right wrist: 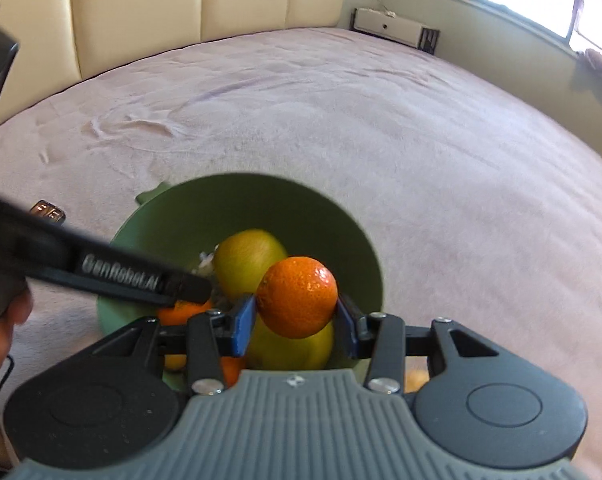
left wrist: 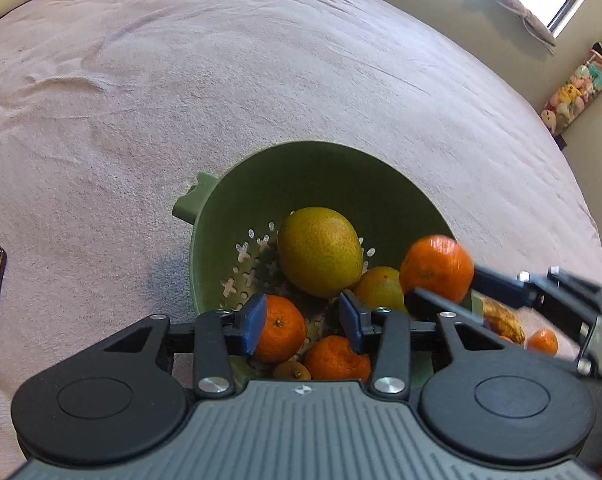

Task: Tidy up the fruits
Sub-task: 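Open the left tool to drop the brown fruit while the right tool releases the tangerine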

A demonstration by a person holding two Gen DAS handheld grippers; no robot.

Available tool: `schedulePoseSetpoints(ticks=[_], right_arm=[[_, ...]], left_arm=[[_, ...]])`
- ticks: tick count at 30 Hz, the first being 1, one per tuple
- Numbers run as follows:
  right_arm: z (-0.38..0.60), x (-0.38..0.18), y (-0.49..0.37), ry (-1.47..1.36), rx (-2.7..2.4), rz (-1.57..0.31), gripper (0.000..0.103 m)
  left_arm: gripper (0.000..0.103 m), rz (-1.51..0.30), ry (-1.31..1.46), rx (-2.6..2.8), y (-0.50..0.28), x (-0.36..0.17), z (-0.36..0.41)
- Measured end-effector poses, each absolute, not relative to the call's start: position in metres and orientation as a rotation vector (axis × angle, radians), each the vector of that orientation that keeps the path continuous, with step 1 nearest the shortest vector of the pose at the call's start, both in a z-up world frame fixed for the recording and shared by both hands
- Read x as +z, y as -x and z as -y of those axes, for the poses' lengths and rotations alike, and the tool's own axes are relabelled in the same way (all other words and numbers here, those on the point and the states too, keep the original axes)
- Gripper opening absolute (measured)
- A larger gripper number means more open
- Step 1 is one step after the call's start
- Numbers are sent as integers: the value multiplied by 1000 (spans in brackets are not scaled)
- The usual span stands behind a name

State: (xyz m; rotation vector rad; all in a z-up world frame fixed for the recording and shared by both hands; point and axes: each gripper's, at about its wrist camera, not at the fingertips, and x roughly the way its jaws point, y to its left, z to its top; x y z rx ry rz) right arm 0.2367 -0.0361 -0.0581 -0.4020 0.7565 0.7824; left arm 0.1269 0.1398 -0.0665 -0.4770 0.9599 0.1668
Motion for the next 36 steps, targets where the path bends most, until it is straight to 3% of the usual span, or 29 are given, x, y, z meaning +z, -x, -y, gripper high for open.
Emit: schedulePoseSetpoints(ticks=[20, 36], right_arm=[[2, -87, -266, 635, 817, -720, 40], [24, -66, -250, 579, 797, -727, 41]], left_arm=[[43, -946, 538, 195, -128, -68, -142], [43, -931, 486, 137, -129, -49, -126]])
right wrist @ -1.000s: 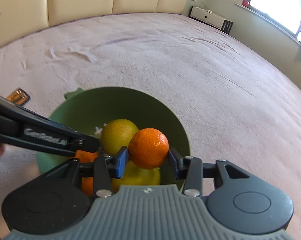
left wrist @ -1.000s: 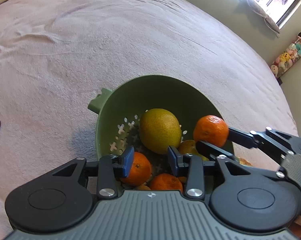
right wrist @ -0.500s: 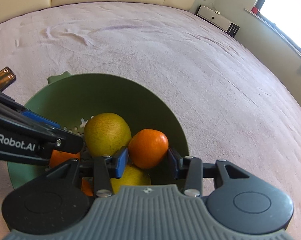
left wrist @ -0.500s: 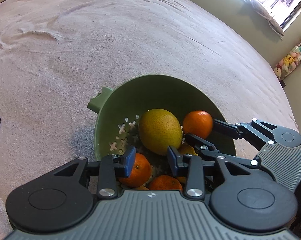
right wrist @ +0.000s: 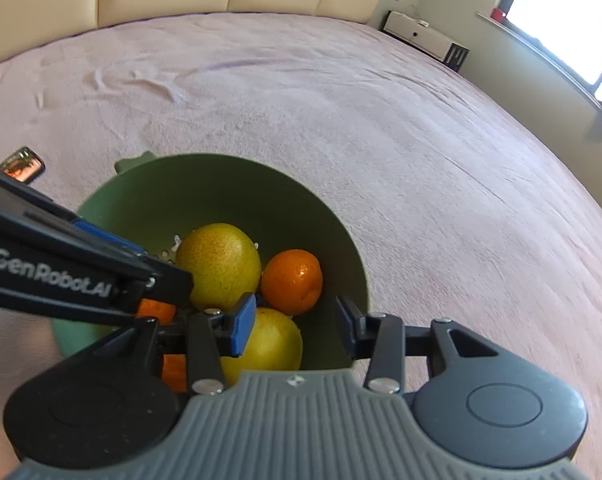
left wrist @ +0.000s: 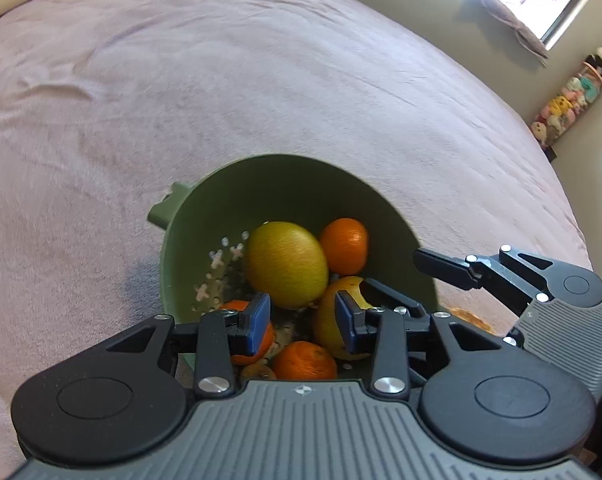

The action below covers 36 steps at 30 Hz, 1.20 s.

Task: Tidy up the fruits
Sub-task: 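Open the left tool to drop the brown fruit while the right tool releases the tangerine, then move both open tools back toward the remaining tangerines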

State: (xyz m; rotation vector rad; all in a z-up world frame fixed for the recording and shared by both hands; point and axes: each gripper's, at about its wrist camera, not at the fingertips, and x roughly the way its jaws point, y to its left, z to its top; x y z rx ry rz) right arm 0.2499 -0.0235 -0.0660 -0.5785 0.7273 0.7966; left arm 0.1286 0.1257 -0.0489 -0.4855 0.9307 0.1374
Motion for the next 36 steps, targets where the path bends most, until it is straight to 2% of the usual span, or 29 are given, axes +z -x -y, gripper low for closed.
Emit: schedulePoseSetpoints(ticks=[15, 18, 31, 36], right_arm=[[103, -24, -213, 460, 628, -734, 46], [125, -23, -203, 435, 583, -727, 51], [207, -30, -174, 318, 414, -794, 53], [232, -39, -174, 282, 374, -820, 62]], left_arm=[[43, -880, 322, -2, -119, -22, -70], [43, -884, 318, -46, -116, -21, -57], [44, -906, 230, -177, -93, -34, 12], [44, -881, 228, -198, -90, -39, 26]])
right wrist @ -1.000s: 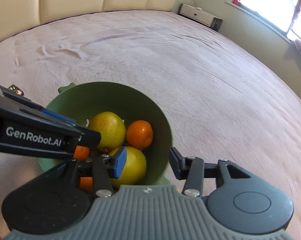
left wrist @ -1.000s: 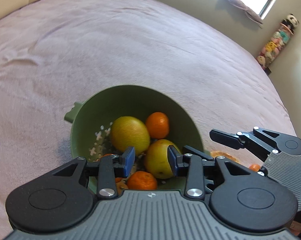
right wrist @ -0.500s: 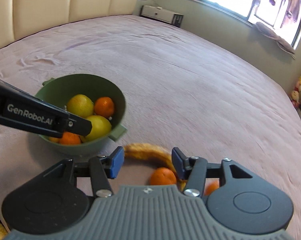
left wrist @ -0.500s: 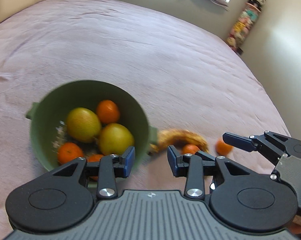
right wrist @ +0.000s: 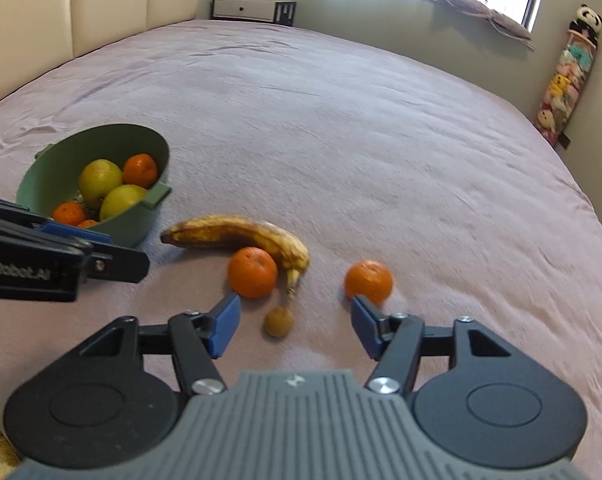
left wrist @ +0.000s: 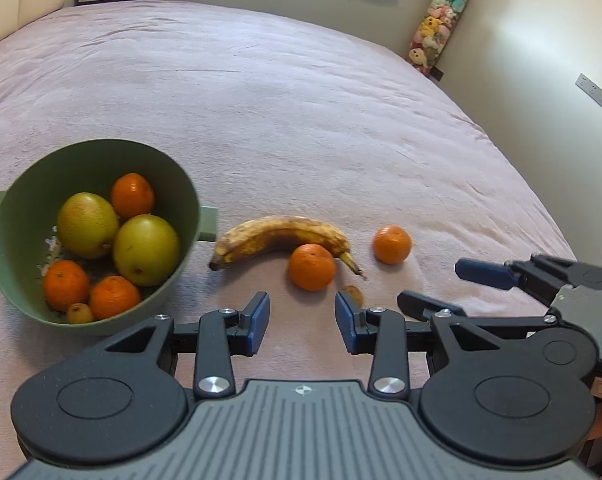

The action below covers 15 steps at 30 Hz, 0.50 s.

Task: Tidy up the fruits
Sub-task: 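Move both open tools back toward the remaining tangerines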

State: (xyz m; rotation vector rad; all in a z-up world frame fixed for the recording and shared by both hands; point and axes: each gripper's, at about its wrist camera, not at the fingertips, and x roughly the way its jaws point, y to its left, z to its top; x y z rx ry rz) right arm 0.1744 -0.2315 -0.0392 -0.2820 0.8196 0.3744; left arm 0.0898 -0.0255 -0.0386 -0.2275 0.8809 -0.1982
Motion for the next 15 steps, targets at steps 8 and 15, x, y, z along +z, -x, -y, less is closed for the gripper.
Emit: schedulePoseSetpoints(ticks=[8, 15], right_arm=[[263, -64, -178, 217, 331, -884, 61], [278, -72, -189, 172, 320, -893, 50]], left_arm=[[44, -877, 231, -222, -94, -53, 44], [44, -902, 202, -236, -100, -69, 59]])
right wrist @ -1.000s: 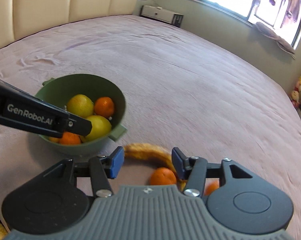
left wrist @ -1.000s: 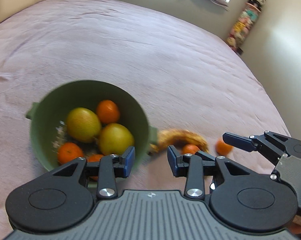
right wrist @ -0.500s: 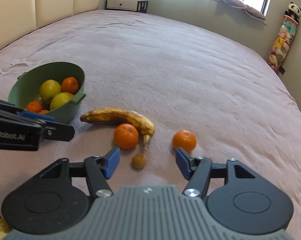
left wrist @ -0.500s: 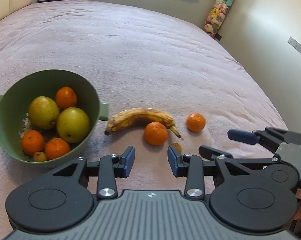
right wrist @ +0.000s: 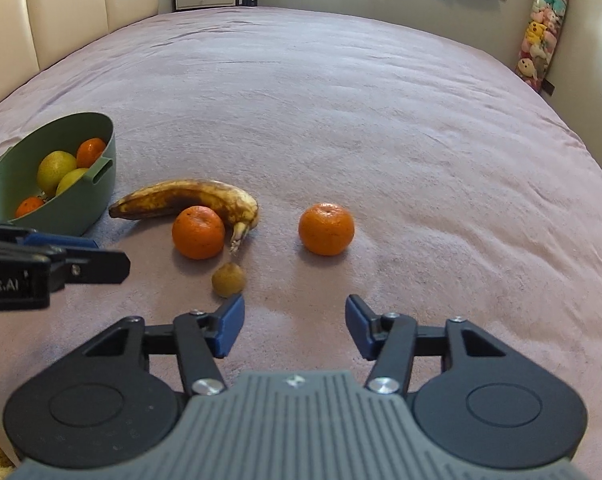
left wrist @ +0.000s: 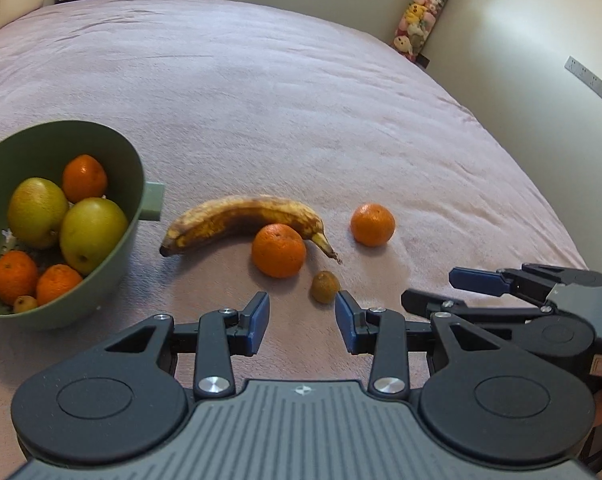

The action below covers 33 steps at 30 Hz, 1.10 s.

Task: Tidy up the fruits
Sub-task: 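Move both open tools back toward the remaining tangerines, then grasp a tangerine with the left tool while the right tool grasps another tangerine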

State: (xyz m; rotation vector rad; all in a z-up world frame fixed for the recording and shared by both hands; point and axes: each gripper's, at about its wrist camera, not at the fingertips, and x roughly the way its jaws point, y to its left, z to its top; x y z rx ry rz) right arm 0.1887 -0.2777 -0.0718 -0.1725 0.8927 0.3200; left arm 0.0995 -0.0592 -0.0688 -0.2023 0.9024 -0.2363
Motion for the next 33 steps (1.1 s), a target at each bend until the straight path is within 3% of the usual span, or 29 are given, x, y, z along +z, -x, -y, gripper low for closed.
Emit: schedulePoseSetpoints(ticks=[4, 23, 33], right_arm=[[282, -78, -196, 145, 326, -899, 41], [273, -98, -246, 87, 303, -839, 40], [274, -111, -264, 80, 258, -849, 42]], left_arm=[[44, -907, 194, -215, -105, -75, 64], [44, -908, 207, -156, -147, -108, 66], [57, -882, 126, -162, -150, -113, 77]])
